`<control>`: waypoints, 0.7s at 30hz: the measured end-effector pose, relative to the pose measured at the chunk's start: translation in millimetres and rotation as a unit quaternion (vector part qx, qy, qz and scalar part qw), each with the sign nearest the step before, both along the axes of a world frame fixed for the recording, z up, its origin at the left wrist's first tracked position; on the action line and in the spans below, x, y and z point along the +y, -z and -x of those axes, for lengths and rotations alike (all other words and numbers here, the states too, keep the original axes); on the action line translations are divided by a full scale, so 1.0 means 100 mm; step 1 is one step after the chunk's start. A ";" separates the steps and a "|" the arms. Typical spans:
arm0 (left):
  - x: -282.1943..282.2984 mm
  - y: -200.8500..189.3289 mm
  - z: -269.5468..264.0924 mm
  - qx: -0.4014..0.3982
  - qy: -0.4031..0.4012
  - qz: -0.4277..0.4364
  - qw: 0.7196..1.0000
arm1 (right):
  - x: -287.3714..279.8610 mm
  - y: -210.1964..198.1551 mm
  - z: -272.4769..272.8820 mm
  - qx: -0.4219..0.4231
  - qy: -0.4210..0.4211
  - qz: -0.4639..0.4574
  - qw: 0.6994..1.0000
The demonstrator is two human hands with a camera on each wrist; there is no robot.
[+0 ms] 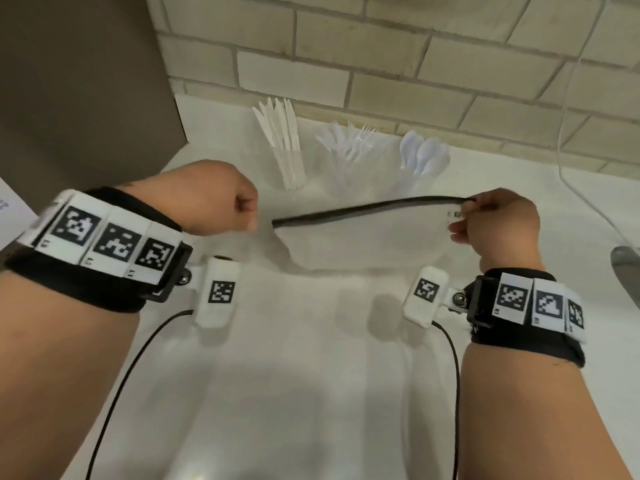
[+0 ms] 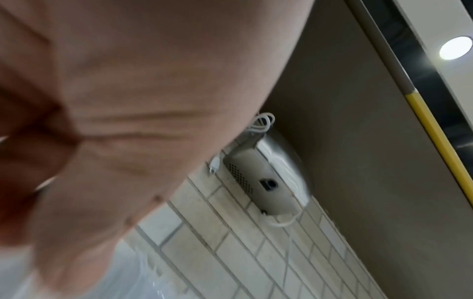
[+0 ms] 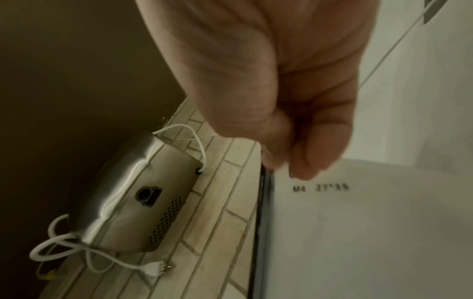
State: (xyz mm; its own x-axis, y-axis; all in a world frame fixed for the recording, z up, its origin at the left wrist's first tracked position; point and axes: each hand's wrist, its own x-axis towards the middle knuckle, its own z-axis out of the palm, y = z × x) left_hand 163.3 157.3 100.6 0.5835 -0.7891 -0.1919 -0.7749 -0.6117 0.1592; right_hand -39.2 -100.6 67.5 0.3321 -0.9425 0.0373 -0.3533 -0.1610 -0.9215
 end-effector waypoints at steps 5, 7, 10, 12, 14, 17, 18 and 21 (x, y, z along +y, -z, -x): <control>-0.32 0.10 0.35 0.091 -0.031 0.159 0.983 | 0.11 -0.07 -0.05 0.090 -0.088 -0.029 0.992; -0.49 0.21 0.51 0.241 -0.040 0.138 0.960 | 0.16 -0.14 -0.05 0.198 -0.124 0.010 0.972; -0.65 0.36 0.59 0.358 -0.073 0.082 0.927 | 0.25 -0.19 -0.09 0.268 -0.147 0.134 0.943; -0.69 0.41 0.64 0.382 -0.087 0.051 0.919 | 0.38 -0.22 -0.15 0.252 -0.159 0.189 0.936; -0.72 0.47 0.68 0.371 -0.086 0.036 0.924 | 0.49 -0.19 -0.21 0.280 -0.227 0.191 0.913; -0.75 0.51 0.68 0.326 -0.090 0.049 0.940 | 0.65 -0.08 -0.31 0.378 -0.333 0.174 0.846; -0.74 0.51 0.67 0.314 -0.091 0.050 0.944 | 0.68 -0.03 -0.34 0.412 -0.356 0.173 0.820; -0.69 0.50 0.64 0.304 -0.072 0.054 0.948 | 0.74 0.11 -0.38 0.483 -0.400 0.163 0.762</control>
State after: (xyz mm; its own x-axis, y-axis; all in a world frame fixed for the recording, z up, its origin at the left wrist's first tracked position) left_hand 99.4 88.7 50.4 0.4942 -0.7444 -0.4491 -0.4300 -0.6583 0.6179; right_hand -1.5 -26.2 56.8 0.8162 -0.4176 -0.3994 -0.5099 -0.8456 -0.1579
